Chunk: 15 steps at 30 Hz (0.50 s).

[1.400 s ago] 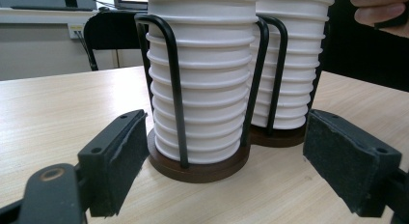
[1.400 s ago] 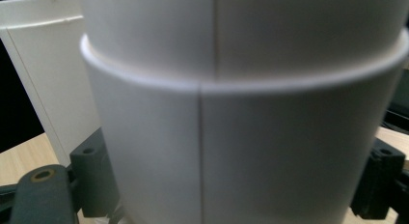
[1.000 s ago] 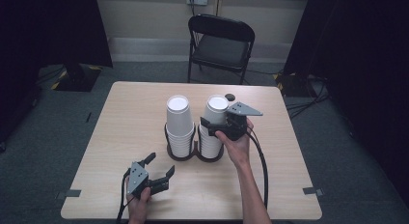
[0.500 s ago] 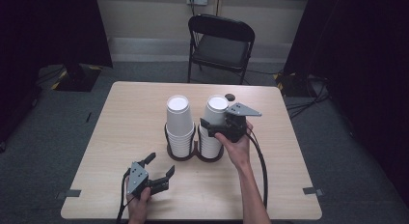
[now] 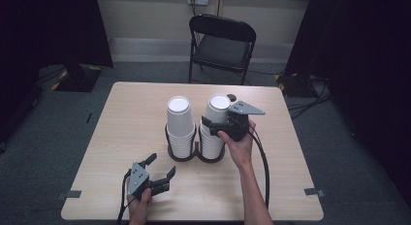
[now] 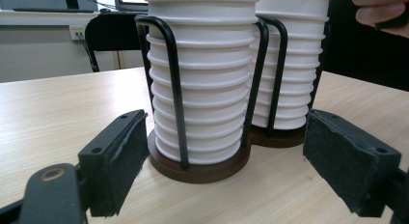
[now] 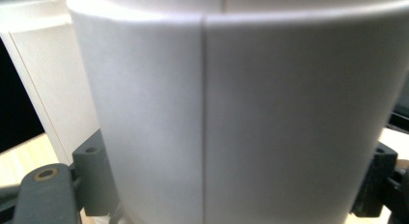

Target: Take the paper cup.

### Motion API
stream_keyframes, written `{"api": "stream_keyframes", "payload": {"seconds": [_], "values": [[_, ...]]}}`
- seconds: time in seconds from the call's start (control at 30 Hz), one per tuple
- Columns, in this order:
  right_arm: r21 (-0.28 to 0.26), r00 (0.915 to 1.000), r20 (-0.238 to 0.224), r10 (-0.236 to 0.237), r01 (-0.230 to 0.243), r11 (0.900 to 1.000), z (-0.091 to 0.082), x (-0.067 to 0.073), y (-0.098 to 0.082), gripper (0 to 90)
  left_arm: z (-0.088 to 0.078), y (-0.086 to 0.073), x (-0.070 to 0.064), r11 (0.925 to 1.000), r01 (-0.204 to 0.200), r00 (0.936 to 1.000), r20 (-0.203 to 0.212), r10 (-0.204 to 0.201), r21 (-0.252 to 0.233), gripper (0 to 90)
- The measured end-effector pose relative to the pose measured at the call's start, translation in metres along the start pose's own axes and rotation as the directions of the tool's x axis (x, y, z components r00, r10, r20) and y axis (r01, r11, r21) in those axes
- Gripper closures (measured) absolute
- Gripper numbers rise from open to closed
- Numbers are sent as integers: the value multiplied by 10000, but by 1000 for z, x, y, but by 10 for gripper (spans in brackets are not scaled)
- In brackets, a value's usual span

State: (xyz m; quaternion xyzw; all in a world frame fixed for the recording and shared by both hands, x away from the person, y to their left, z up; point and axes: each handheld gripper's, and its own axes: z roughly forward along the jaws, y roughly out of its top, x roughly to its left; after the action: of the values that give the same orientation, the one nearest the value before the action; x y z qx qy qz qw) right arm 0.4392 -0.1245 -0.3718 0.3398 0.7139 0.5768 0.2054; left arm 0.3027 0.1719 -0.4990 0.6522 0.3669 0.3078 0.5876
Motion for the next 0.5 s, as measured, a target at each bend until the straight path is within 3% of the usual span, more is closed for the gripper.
{"api": "stream_keyframes", "payload": {"seconds": [0.5], "values": [[-404,10000,20,-70,71,9992,-8,1,13,152,0,0,0,10000,3,10000,-7,-3,0,161]]}}
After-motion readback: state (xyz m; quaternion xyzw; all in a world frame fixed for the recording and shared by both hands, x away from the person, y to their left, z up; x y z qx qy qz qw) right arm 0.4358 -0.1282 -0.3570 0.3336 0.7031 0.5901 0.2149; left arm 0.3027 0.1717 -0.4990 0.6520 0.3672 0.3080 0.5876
